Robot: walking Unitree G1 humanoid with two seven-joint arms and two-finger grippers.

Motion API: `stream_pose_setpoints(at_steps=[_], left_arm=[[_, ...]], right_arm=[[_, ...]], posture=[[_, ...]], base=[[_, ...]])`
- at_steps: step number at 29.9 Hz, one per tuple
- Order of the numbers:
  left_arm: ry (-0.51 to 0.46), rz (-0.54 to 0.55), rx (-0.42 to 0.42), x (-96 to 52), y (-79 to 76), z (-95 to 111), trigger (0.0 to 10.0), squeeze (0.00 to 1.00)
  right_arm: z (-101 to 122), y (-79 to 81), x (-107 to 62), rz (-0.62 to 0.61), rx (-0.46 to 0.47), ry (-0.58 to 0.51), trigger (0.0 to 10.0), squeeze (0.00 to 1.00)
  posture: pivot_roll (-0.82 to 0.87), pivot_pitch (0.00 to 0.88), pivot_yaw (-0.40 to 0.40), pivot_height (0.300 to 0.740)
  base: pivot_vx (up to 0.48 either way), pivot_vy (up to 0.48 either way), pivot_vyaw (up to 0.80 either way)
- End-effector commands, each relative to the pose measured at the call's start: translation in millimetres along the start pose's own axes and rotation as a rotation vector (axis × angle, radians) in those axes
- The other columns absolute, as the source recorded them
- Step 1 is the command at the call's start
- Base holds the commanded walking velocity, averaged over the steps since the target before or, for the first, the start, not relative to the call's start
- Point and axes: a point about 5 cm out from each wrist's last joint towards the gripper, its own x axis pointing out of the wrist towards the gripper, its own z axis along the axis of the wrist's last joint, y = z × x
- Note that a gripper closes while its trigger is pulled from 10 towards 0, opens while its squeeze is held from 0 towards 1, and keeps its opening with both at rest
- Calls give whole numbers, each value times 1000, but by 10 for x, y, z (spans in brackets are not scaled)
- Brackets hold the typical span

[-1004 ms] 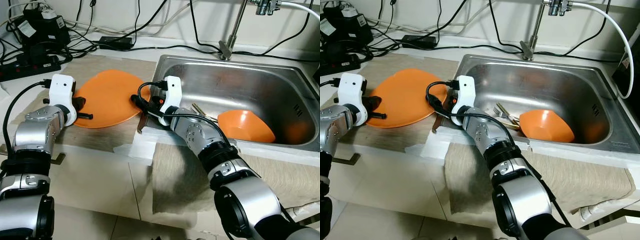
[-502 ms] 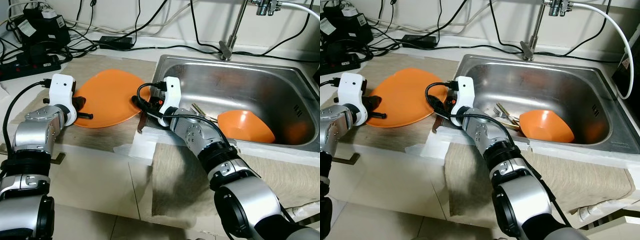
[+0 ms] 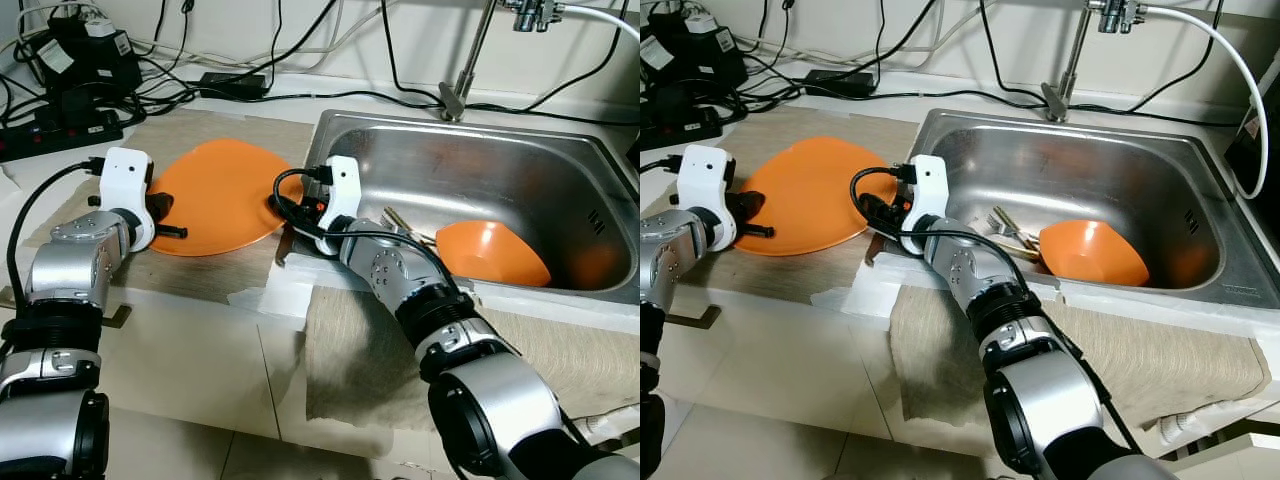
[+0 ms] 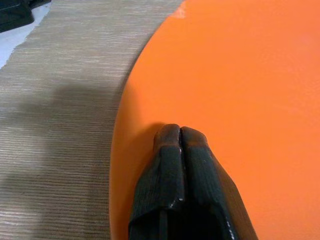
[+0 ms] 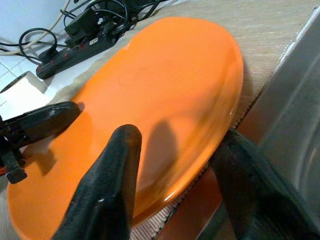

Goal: Kitchen organization

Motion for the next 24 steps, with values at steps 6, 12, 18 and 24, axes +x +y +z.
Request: stream_pose_setpoints(at_steps=[6, 12, 18, 24], left_arm=[[94, -29, -14, 38, -66, -209, 10000, 0], [94, -29, -14, 38, -66, -209, 10000, 0], [94, -29, -14, 38, -66, -209, 10000, 0], [94, -29, -14, 38, -66, -209, 10000, 0]], right_arm=[[-186, 751, 238, 193, 88, -6, 0, 0], [-186, 751, 238, 193, 88, -6, 0, 0], [-186, 751, 238, 193, 88, -6, 0, 0], [-186, 751, 238, 193, 88, -6, 0, 0]], posture=[[100, 0, -24, 740], [100, 0, -24, 740], [100, 0, -24, 740], [100, 0, -24, 740]], base=[[0, 0, 0], [0, 0, 0], [0, 0, 0], [0, 0, 0]])
